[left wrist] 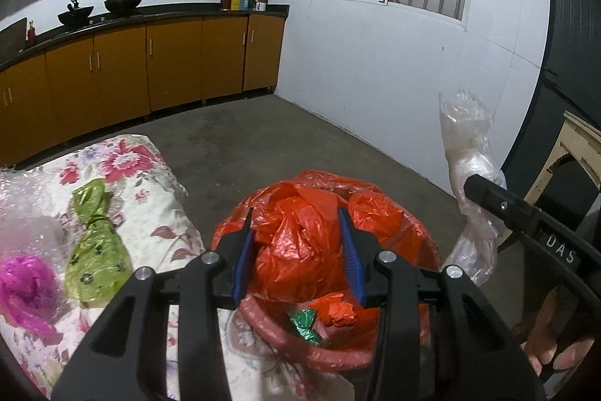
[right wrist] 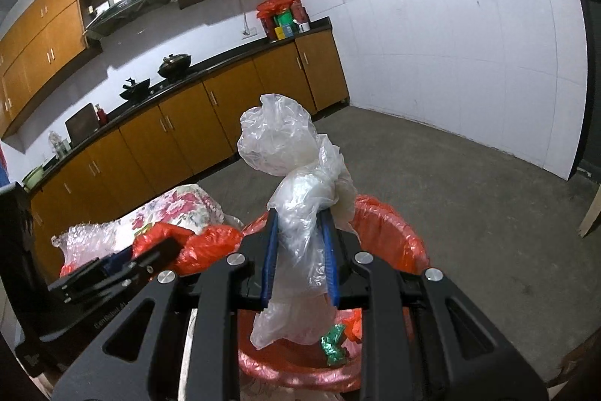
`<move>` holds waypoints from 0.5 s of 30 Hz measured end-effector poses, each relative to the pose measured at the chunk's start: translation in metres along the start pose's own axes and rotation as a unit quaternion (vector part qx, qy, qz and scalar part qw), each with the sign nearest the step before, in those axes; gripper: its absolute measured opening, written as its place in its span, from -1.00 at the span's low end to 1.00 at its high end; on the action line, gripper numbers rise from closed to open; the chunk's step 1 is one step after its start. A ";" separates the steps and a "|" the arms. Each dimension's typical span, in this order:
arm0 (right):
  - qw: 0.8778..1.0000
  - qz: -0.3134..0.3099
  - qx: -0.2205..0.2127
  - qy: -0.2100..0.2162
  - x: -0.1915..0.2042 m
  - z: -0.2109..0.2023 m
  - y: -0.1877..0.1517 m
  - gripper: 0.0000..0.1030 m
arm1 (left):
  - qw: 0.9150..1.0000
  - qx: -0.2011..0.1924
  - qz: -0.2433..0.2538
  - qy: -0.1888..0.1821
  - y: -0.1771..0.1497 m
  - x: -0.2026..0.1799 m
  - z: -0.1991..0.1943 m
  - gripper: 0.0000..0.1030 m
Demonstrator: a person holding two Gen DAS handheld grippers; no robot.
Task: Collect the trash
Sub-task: 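Carry both bags over the basket and open both tools to drop them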
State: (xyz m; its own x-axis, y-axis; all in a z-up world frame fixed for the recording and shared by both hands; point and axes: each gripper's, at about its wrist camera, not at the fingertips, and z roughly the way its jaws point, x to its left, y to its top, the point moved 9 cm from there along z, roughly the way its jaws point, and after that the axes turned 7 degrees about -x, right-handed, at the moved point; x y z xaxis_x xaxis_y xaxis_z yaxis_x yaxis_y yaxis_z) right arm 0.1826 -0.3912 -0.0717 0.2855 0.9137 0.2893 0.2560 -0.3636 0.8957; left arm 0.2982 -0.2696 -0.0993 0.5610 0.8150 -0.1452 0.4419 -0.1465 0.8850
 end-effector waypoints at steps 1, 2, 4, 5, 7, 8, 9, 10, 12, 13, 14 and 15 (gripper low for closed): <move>1.000 0.002 -0.001 -0.001 -0.002 0.002 0.001 -0.56 | 1.000 0.002 0.001 -0.001 0.000 -0.001 0.004 -0.20; 1.000 0.004 -0.002 -0.003 -0.003 0.003 0.001 -0.56 | 1.000 0.003 0.001 -0.002 0.000 -0.001 0.007 -0.20; 1.000 0.010 -0.003 -0.005 -0.006 0.006 0.003 -0.56 | 1.000 0.007 0.000 -0.003 -0.001 -0.001 0.014 -0.19; 1.000 0.015 -0.003 -0.005 -0.007 0.009 0.004 -0.56 | 1.000 0.009 -0.001 -0.004 -0.001 -0.001 0.017 -0.19; 1.000 0.020 -0.004 -0.005 -0.009 0.011 0.005 -0.56 | 1.000 0.013 -0.002 -0.004 -0.004 -0.001 0.023 -0.18; 1.000 0.021 -0.004 -0.006 -0.010 0.013 0.005 -0.56 | 1.000 0.014 -0.003 -0.004 -0.004 0.000 0.024 -0.18; 1.000 0.021 -0.005 -0.007 -0.011 0.013 0.005 -0.56 | 1.000 0.016 -0.003 -0.004 -0.006 0.000 0.026 -0.18; 1.000 0.021 -0.005 -0.007 -0.011 0.014 0.005 -0.56 | 1.000 0.018 -0.004 -0.004 -0.007 0.001 0.028 -0.18; 1.000 0.023 -0.003 -0.007 -0.013 0.015 0.002 -0.56 | 1.000 0.021 -0.006 -0.004 -0.010 0.001 0.030 -0.18; 1.000 0.024 -0.003 -0.006 -0.014 0.014 0.003 -0.56 | 1.000 0.023 -0.006 -0.005 -0.011 0.001 0.032 -0.17; 1.000 0.026 -0.001 -0.006 -0.015 0.015 0.002 -0.56 | 1.000 0.026 -0.007 -0.005 -0.012 0.001 0.033 -0.13; 1.000 0.027 0.001 -0.004 -0.015 0.017 0.003 -0.52 | 1.000 0.027 -0.007 -0.005 -0.012 0.000 0.035 -0.12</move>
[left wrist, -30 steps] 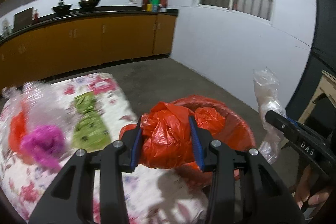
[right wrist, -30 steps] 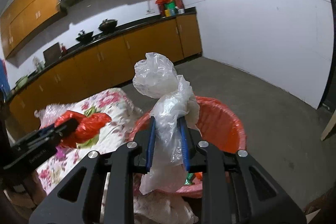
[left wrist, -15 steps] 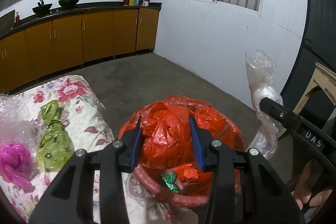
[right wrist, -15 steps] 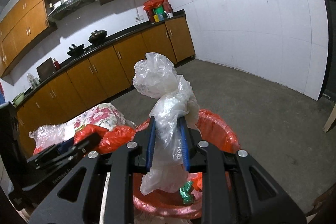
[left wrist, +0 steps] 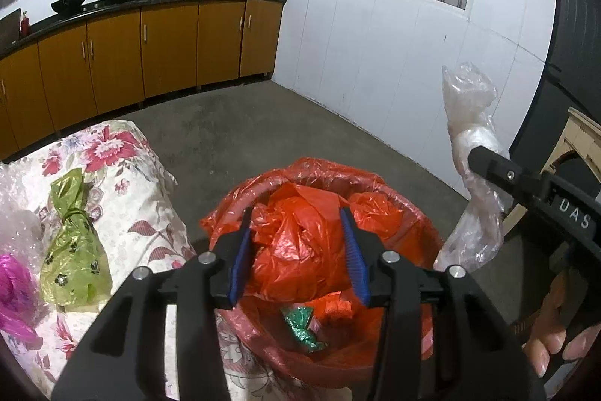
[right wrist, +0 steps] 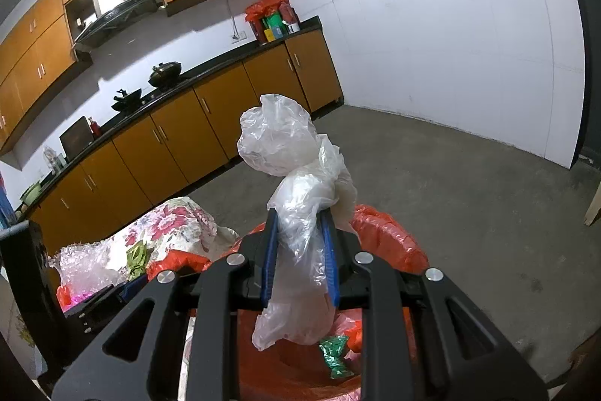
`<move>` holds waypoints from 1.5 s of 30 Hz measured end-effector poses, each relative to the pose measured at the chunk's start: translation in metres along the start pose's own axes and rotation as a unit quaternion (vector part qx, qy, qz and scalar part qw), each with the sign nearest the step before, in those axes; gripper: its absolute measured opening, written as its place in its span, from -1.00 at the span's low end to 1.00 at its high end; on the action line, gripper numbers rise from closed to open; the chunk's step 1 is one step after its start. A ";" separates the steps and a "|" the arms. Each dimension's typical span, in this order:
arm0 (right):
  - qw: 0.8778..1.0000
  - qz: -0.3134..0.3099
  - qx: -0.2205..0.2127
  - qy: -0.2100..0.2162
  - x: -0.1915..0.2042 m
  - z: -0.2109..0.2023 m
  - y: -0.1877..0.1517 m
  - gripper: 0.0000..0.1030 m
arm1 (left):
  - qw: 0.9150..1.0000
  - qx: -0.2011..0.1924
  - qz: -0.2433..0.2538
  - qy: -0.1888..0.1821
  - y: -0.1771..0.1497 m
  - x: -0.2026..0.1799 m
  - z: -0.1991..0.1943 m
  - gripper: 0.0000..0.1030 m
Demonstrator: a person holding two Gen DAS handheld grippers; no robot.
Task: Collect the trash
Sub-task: 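Carry both bags over the basket and open both tools to drop them, then grasp the light green paw-print bag with the right tool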
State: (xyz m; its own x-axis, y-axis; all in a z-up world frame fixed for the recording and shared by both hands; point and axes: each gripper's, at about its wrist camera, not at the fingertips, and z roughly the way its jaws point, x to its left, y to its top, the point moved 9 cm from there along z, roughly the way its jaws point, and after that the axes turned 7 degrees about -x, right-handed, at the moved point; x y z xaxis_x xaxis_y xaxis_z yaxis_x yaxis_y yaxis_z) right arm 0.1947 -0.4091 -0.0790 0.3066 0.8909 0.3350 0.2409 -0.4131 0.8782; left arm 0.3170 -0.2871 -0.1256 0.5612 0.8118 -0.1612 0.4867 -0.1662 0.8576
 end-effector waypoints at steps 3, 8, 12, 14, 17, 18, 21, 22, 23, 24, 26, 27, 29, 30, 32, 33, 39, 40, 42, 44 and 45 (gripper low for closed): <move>1.000 0.010 0.005 0.005 -0.001 0.003 0.001 -0.22 | 1.000 0.005 -0.002 0.004 -0.003 0.003 0.003 0.06; 1.000 0.013 -0.003 0.003 -0.004 0.001 0.007 0.02 | 1.000 0.013 -0.010 0.013 -0.009 0.014 0.004 0.16; 1.000 0.009 -0.009 -0.005 -0.006 -0.006 0.007 0.10 | 0.999 0.011 -0.019 0.028 -0.012 0.028 -0.005 0.18; 1.000 -0.007 -0.014 -0.014 -0.006 -0.010 0.006 0.14 | 0.999 0.004 -0.020 0.046 -0.014 0.039 -0.014 0.27; 0.998 -0.045 -0.021 -0.031 -0.001 -0.016 0.003 0.24 | 0.997 -0.003 -0.017 0.075 -0.017 0.051 -0.028 0.37; 0.998 -0.056 -0.023 -0.036 0.001 -0.018 0.001 0.30 | 0.996 -0.006 -0.013 0.087 -0.019 0.056 -0.035 0.39; 0.995 -0.086 -0.028 -0.045 0.009 -0.022 -0.001 0.38 | 0.993 -0.013 -0.004 0.115 -0.026 0.068 -0.053 0.49; 0.994 -0.094 -0.027 -0.045 0.014 -0.023 -0.003 0.39 | 0.992 -0.016 0.000 0.128 -0.029 0.074 -0.061 0.51; 0.994 -0.101 -0.026 -0.043 0.017 -0.023 -0.004 0.39 | 0.991 -0.016 0.001 0.135 -0.032 0.079 -0.066 0.51; 0.993 -0.109 -0.023 -0.040 0.022 -0.023 -0.007 0.39 | 0.990 -0.016 0.000 0.141 -0.035 0.083 -0.072 0.52; 0.992 -0.120 -0.020 -0.033 0.030 -0.024 -0.011 0.39 | 0.988 -0.016 -0.002 0.153 -0.041 0.094 -0.085 0.54; 0.992 -0.125 -0.020 -0.028 0.037 -0.024 -0.014 0.39 | 0.987 -0.017 -0.004 0.159 -0.042 0.098 -0.090 0.54; 0.991 -0.131 -0.018 -0.018 0.045 -0.025 -0.019 0.39 | 0.986 -0.018 -0.012 0.168 -0.045 0.110 -0.103 0.55; 0.991 -0.132 -0.016 -0.014 0.050 -0.026 -0.022 0.39 | 0.985 -0.020 -0.014 0.172 -0.046 0.115 -0.108 0.55; 0.991 -0.137 -0.009 -0.001 0.062 -0.024 -0.029 0.39 | 0.981 -0.030 -0.013 0.189 -0.046 0.128 -0.126 0.55; 0.990 -0.140 -0.004 0.009 0.071 -0.023 -0.032 0.39 | 0.980 -0.034 -0.012 0.197 -0.047 0.134 -0.132 0.55; 0.981 -0.179 0.017 0.068 0.129 -0.023 -0.058 0.38 | 0.963 -0.054 -0.028 0.262 -0.064 0.186 -0.187 0.55; 0.979 -0.185 0.022 0.082 0.143 -0.022 -0.064 0.37 | 0.960 -0.053 -0.033 0.274 -0.068 0.196 -0.195 0.55; 0.975 -0.192 0.030 0.103 0.163 -0.021 -0.073 0.34 | 0.952 -0.050 -0.047 0.297 -0.077 0.219 -0.211 0.55; 0.971 -0.199 0.043 0.121 0.183 -0.016 -0.083 0.27 | 0.945 -0.049 -0.066 0.315 -0.084 0.240 -0.225 0.55; 0.970 -0.202 0.048 0.126 0.190 -0.014 -0.087 0.20 | 0.943 -0.049 -0.074 0.321 -0.086 0.249 -0.230 0.55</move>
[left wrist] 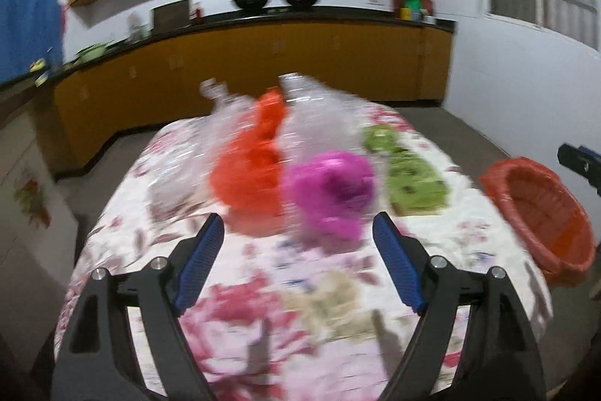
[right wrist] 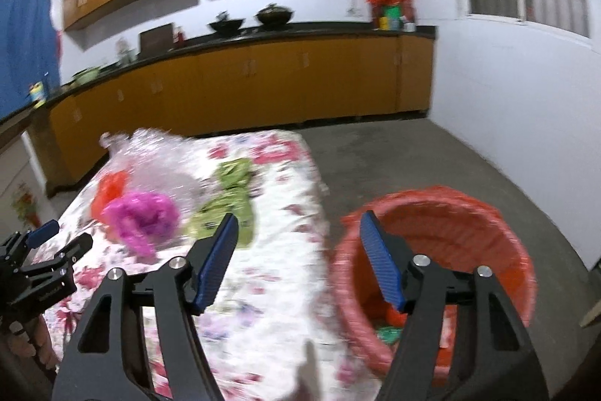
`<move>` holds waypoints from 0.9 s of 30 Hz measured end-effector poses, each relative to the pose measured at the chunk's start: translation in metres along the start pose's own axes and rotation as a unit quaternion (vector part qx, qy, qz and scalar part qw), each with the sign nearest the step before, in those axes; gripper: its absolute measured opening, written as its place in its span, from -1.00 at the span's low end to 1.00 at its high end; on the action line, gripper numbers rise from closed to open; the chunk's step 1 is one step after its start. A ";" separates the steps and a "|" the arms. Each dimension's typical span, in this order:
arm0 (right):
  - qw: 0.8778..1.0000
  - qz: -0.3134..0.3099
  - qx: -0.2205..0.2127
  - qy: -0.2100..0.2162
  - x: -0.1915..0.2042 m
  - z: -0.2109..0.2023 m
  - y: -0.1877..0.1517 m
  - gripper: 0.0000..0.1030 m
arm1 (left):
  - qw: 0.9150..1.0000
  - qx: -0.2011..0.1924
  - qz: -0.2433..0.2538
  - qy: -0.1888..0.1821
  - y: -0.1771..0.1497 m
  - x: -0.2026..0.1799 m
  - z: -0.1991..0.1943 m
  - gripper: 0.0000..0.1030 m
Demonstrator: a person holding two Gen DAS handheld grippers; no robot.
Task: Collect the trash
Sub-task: 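Grasp the light green paw-print bag with the right tool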
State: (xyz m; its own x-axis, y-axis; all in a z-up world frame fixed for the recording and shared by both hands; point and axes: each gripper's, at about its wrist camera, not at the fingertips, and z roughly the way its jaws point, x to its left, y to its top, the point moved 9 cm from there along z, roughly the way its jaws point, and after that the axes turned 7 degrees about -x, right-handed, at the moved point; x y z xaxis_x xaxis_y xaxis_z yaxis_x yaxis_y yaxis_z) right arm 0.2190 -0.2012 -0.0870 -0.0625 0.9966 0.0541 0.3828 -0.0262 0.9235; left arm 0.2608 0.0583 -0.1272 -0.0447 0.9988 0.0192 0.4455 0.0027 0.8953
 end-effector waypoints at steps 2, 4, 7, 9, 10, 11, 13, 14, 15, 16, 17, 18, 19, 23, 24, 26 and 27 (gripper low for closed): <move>1.000 -0.002 0.013 0.017 0.018 0.014 -0.002 0.11 | 1.000 0.000 -0.016 0.010 -0.001 0.020 0.000 0.55; 0.999 -0.002 0.023 0.027 0.031 0.030 -0.005 0.02 | 0.999 -0.002 -0.030 0.020 -0.001 0.037 0.000 0.55; 0.999 -0.003 0.038 0.037 0.048 0.054 -0.009 -0.05 | 0.999 -0.007 -0.042 0.030 -0.001 0.057 -0.001 0.55; 0.998 -0.007 0.049 0.042 0.058 0.076 -0.011 -0.06 | 0.998 -0.008 -0.048 0.035 -0.002 0.064 -0.001 0.55; 0.998 -0.009 0.055 0.043 0.061 0.086 -0.012 -0.07 | 0.998 -0.008 -0.051 0.037 -0.002 0.068 0.001 0.55; 0.997 -0.012 0.063 0.043 0.065 0.101 -0.014 -0.07 | 0.998 -0.008 -0.053 0.038 -0.003 0.070 0.002 0.55; 0.996 -0.013 0.080 0.043 0.069 0.125 -0.018 -0.07 | 0.997 -0.008 -0.060 0.040 -0.003 0.076 0.005 0.55; 0.995 -0.009 0.093 0.044 0.071 0.139 -0.021 -0.07 | 0.997 -0.008 -0.063 0.041 -0.003 0.079 0.006 0.55; 0.994 -0.003 0.103 0.045 0.072 0.148 -0.024 -0.07 | 0.997 -0.008 -0.067 0.041 -0.003 0.082 0.007 0.55; 0.993 0.004 0.113 0.045 0.073 0.159 -0.026 -0.07 | 0.997 -0.008 -0.070 0.042 -0.002 0.084 0.009 0.55; 0.992 0.008 0.118 0.043 0.073 0.166 -0.026 -0.07 | 0.996 -0.008 -0.072 0.044 -0.002 0.086 0.010 0.55; 0.991 0.008 0.124 0.041 0.074 0.175 -0.027 -0.07 | 0.996 -0.008 -0.075 0.044 -0.001 0.087 0.012 0.55; 0.991 0.002 0.130 0.036 0.075 0.183 -0.029 -0.07 | 0.996 -0.008 -0.077 0.044 -0.001 0.088 0.014 0.55; 0.988 -0.013 0.152 0.024 0.074 0.201 -0.038 -0.07 | 0.996 -0.007 -0.078 0.036 0.000 0.086 0.022 0.55; 0.987 -0.012 0.160 0.026 0.073 0.203 -0.041 -0.07 | 0.996 -0.007 -0.077 0.032 0.001 0.083 0.025 0.55; 0.984 0.003 0.175 0.037 0.071 0.205 -0.047 -0.31 | 0.997 -0.009 -0.075 0.023 0.004 0.077 0.028 0.55; 0.983 0.007 0.178 0.041 0.071 0.205 -0.049 -0.57 | 0.997 -0.010 -0.075 0.016 0.007 0.071 0.030 0.55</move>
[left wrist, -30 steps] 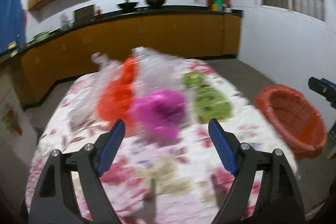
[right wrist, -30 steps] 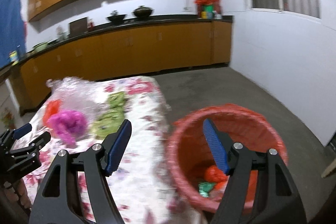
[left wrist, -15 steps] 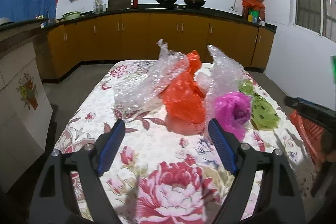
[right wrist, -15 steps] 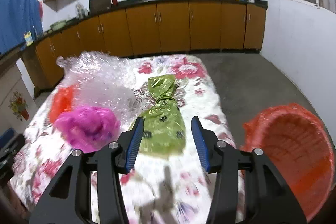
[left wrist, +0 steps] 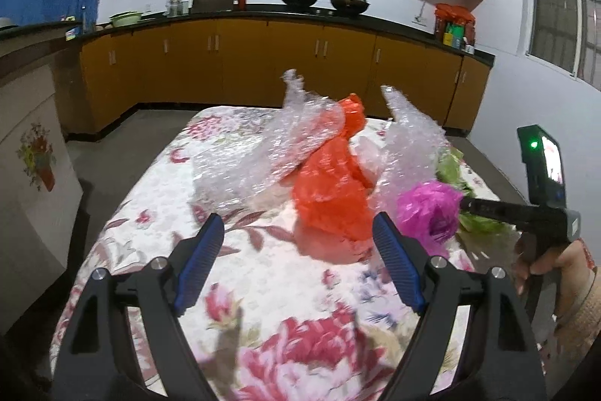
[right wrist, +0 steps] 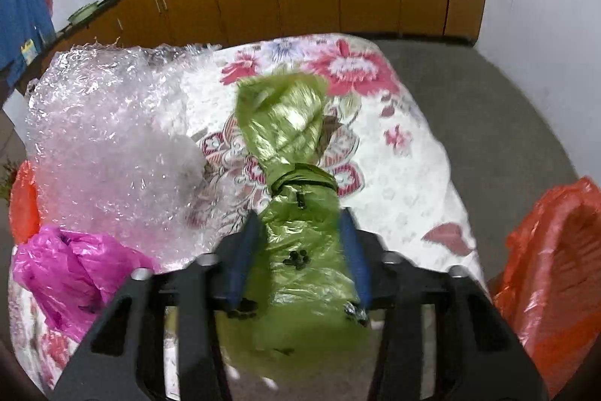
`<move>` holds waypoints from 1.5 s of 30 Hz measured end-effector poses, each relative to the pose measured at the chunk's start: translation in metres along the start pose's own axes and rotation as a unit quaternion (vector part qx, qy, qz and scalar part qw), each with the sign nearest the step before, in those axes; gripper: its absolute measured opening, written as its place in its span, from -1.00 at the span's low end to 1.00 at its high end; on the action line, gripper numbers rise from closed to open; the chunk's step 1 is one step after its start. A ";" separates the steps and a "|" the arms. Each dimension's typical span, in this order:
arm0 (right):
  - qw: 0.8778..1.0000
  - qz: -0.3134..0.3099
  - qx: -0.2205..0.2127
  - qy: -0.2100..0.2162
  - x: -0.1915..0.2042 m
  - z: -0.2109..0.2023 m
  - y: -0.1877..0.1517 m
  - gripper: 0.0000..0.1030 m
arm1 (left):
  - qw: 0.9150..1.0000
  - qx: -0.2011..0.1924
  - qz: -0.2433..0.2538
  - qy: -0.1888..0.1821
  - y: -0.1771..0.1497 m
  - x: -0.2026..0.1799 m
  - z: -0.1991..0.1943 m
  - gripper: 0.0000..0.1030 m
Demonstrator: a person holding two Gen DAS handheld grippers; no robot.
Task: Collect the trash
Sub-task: 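Grasp the light green paw-print bag with the right tool, then grasp the pink bag with the left tool while the right tool holds the green bag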
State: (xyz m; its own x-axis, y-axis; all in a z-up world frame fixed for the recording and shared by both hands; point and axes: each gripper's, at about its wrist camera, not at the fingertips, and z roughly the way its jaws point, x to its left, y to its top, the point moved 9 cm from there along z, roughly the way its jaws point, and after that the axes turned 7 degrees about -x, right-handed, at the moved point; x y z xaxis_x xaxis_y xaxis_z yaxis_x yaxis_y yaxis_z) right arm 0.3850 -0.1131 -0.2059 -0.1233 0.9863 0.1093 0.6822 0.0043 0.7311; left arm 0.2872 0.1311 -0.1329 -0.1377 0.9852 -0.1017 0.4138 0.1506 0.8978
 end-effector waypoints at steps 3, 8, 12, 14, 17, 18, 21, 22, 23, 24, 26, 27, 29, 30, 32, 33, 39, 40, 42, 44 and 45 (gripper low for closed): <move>1.000 -0.001 0.003 0.003 -0.002 -0.007 -0.007 -0.87 | 1.000 -0.004 0.001 -0.019 0.006 -0.017 0.004 0.55; 1.000 -0.003 -0.007 -0.002 -0.012 -0.037 -0.026 -0.91 | 0.999 -0.009 0.021 -0.049 0.013 -0.050 0.012 0.54; 1.000 0.007 -0.020 -0.004 -0.024 -0.065 -0.042 -0.91 | 0.997 0.002 0.043 -0.066 0.014 -0.075 0.027 0.44; 1.000 0.016 -0.025 -0.001 -0.029 -0.078 -0.050 -0.91 | 0.995 0.015 0.057 -0.077 0.011 -0.088 0.037 0.34; 0.999 0.029 -0.027 0.005 -0.036 -0.092 -0.057 -0.91 | 0.993 0.036 0.080 -0.076 0.004 -0.097 0.050 0.23; 0.999 0.031 -0.028 0.006 -0.038 -0.093 -0.059 -0.91 | 0.992 0.047 0.084 -0.078 -0.001 -0.099 0.054 0.23; 0.999 0.033 -0.032 0.006 -0.042 -0.101 -0.062 -0.91 | 0.991 0.064 0.084 -0.076 -0.012 -0.097 0.060 0.18; 0.999 0.034 -0.032 0.007 -0.042 -0.103 -0.063 -0.91 | 0.991 0.069 0.083 -0.075 -0.015 -0.096 0.061 0.12; 0.999 0.036 -0.033 0.008 -0.043 -0.105 -0.064 -0.91 | 0.991 0.073 0.081 -0.076 -0.017 -0.095 0.062 0.01; 0.999 0.037 -0.033 0.009 -0.043 -0.104 -0.062 -0.91 | 0.991 0.078 0.080 -0.077 -0.020 -0.095 0.064 -0.06; 0.999 0.039 -0.036 0.011 -0.043 -0.108 -0.063 -0.91 | 0.989 0.092 0.079 -0.082 -0.026 -0.096 0.066 -0.43; 0.998 0.040 -0.037 0.012 -0.045 -0.106 -0.061 -0.91 | 0.988 0.098 0.077 -0.086 -0.029 -0.096 0.067 -0.44; 0.998 0.042 -0.039 0.013 -0.048 -0.112 -0.062 -0.91 | 0.988 0.096 0.077 -0.089 -0.031 -0.095 0.066 -0.56; 0.998 0.043 -0.040 0.013 -0.049 -0.113 -0.063 -0.91 | 0.988 0.095 0.079 -0.089 -0.031 -0.096 0.064 -0.61; 0.998 0.046 -0.042 0.013 -0.048 -0.119 -0.063 -0.91 | 0.988 0.092 0.075 -0.094 -0.031 -0.096 0.060 -0.69; 0.998 0.048 -0.044 0.014 -0.048 -0.121 -0.063 -0.91 | 0.989 0.088 0.071 -0.097 -0.030 -0.095 0.056 -0.69; 0.996 0.053 -0.063 0.018 -0.047 -0.142 -0.059 -0.91 | 0.991 0.065 0.056 -0.100 -0.016 -0.090 0.032 -0.72; 0.996 0.053 -0.066 0.019 -0.046 -0.146 -0.057 -0.91 | 0.992 0.061 0.053 -0.100 -0.013 -0.089 0.027 -0.72; 0.996 0.051 -0.073 0.019 -0.047 -0.152 -0.056 -0.91 | 0.992 0.054 0.048 -0.101 -0.008 -0.088 0.019 -0.72; 0.995 0.049 -0.079 0.018 -0.046 -0.159 -0.055 -0.91 | 0.992 0.050 0.043 -0.105 -0.002 -0.090 0.011 -0.72; 0.995 0.048 -0.083 0.018 -0.046 -0.163 -0.055 -0.91 | 0.992 0.047 0.043 -0.107 0.000 -0.091 0.007 -0.72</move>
State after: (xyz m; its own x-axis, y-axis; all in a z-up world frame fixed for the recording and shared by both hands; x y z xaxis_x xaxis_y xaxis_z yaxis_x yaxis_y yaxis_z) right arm 0.2359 -0.1859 -0.1410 -0.0909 0.9745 0.2052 0.5644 -0.1194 0.8168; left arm 0.3062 0.0418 -0.1270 0.0913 0.9880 -0.1247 0.4991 0.0630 0.8642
